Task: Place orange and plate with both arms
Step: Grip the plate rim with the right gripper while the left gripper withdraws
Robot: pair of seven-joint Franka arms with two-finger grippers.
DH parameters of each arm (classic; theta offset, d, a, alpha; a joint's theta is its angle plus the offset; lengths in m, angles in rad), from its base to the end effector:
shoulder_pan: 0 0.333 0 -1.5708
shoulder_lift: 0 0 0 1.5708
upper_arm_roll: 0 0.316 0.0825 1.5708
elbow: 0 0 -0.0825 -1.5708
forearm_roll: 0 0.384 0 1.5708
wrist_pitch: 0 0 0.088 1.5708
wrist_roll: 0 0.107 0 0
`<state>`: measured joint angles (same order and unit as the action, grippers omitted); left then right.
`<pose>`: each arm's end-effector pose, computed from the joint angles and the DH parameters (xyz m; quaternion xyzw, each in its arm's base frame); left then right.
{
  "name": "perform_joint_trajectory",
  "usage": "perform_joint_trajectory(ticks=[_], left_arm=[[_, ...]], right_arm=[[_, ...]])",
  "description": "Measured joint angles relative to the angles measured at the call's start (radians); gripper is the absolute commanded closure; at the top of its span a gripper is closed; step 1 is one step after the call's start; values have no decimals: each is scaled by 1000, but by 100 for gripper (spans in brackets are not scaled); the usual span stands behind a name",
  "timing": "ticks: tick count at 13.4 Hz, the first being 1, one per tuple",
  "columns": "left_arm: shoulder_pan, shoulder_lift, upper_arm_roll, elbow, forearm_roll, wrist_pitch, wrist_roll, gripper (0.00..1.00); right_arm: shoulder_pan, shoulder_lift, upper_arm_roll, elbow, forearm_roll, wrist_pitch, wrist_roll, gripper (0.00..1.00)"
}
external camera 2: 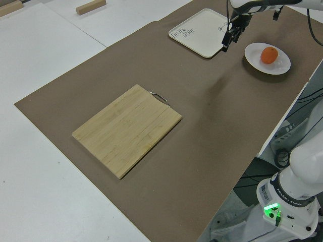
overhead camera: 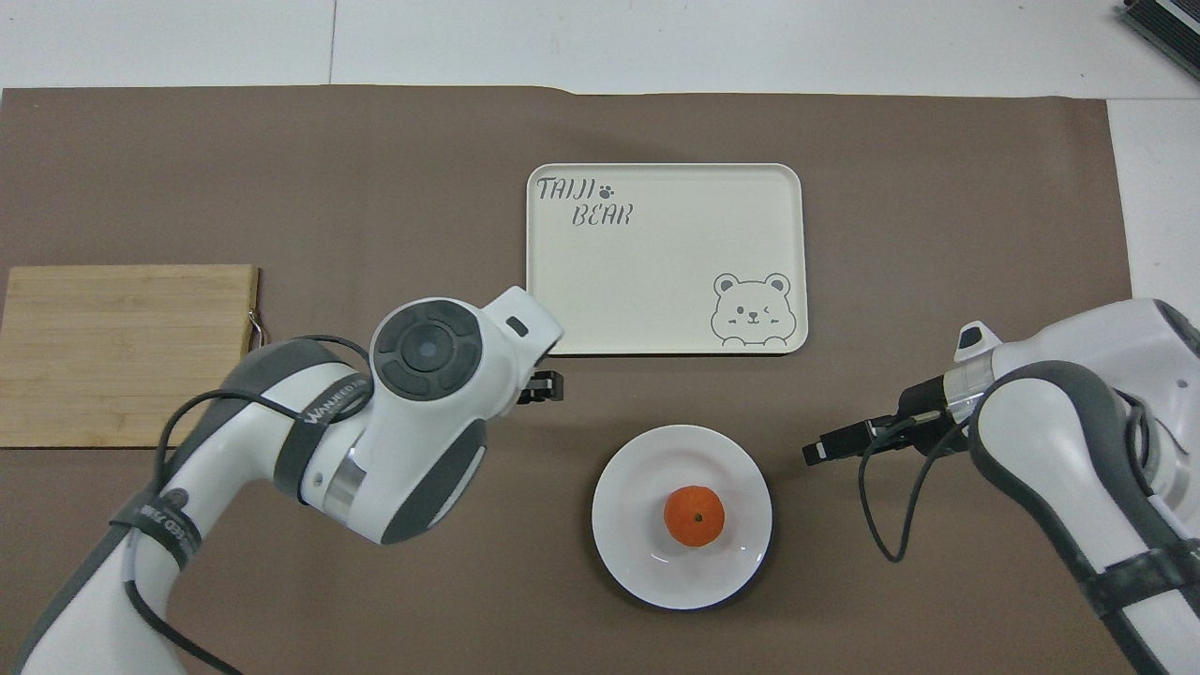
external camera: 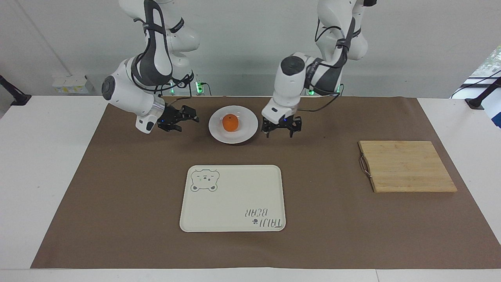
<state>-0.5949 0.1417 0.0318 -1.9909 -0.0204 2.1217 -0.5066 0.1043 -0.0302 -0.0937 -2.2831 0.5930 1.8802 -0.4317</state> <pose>0.4915 -0.3119 0.3915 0.9997 -0.0230 -0.0079 0.0028 0.4736 0.0470 0.3516 -0.9470 -0.0707 0.1195 0.2897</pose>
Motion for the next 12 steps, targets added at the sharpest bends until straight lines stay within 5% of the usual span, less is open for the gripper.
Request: perform_joint_trajectory(ticks=[9, 10, 12], left_arm=[[358, -167, -1, -49, 0, -30, 445, 0], [389, -183, -1, -16, 0, -78, 485, 0], [438, -193, -1, 102, 0, -209, 564, 0]], right_arm=[[79, 78, 2, -172, 287, 94, -101, 0], [88, 78, 2, -182, 302, 94, -101, 9], [93, 78, 2, -197, 319, 94, -100, 74]])
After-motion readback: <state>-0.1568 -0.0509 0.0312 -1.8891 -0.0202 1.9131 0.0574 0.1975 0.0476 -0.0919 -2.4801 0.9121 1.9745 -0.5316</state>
